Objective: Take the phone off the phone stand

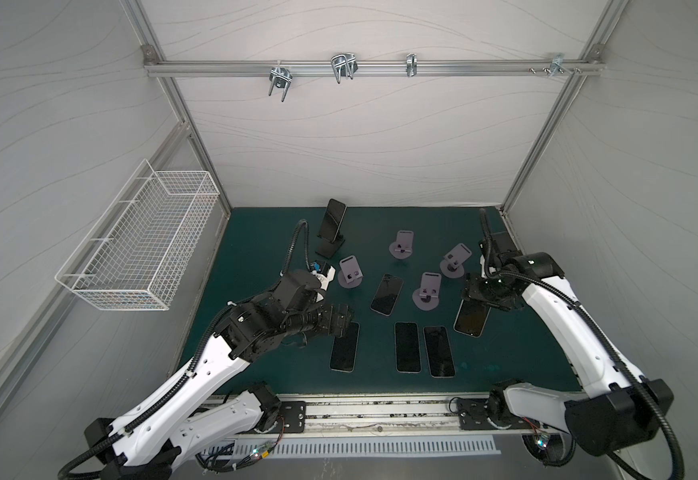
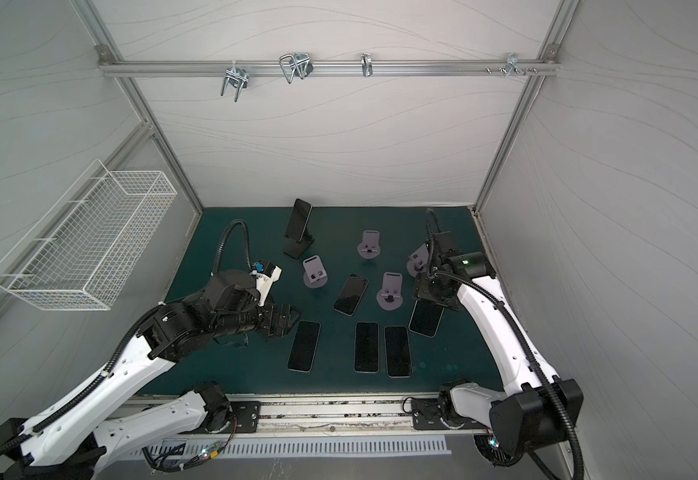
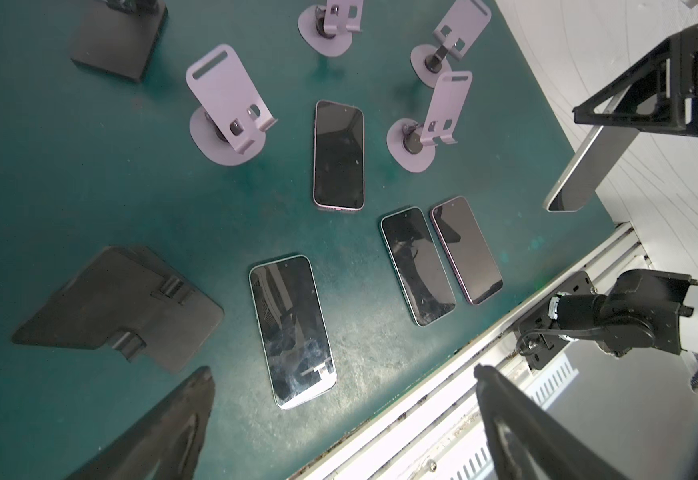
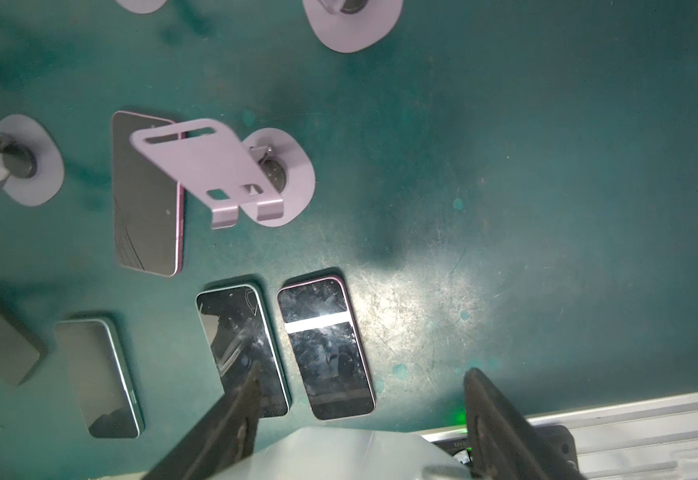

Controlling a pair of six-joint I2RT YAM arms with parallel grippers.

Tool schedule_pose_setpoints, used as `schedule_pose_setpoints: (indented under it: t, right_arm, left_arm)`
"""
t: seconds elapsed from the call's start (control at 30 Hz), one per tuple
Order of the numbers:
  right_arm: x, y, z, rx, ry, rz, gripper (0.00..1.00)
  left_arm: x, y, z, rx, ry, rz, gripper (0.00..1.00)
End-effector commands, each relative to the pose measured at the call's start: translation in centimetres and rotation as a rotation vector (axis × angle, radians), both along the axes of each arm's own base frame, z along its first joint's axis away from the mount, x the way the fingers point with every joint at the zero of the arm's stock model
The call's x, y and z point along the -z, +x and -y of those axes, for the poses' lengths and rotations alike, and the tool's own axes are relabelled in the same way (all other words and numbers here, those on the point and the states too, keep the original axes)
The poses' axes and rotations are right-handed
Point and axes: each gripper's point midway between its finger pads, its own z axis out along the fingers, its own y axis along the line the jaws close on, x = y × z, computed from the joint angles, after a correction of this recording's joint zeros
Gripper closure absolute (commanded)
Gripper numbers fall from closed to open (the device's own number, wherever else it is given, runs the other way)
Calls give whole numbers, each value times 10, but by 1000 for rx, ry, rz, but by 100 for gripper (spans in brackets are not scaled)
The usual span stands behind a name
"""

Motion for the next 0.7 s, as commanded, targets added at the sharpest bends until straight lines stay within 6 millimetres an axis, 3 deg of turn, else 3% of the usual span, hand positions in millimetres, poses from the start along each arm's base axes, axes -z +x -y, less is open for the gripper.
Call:
schedule_pose_setpoints:
  t: [0.0,0.23,0.67]
  right_arm:
    - [1,11,0,12,39,32,40]
    - [24,24,7,28,23,-3,40]
    - [54,31,23,62,-10,-69,40]
  left_arm:
    - [-10,-2,2,-14,-40,-5,1]
    - [-8,-5,0,-34,-52,-17,1]
    - [1,3,3,-47,-7,-41,1]
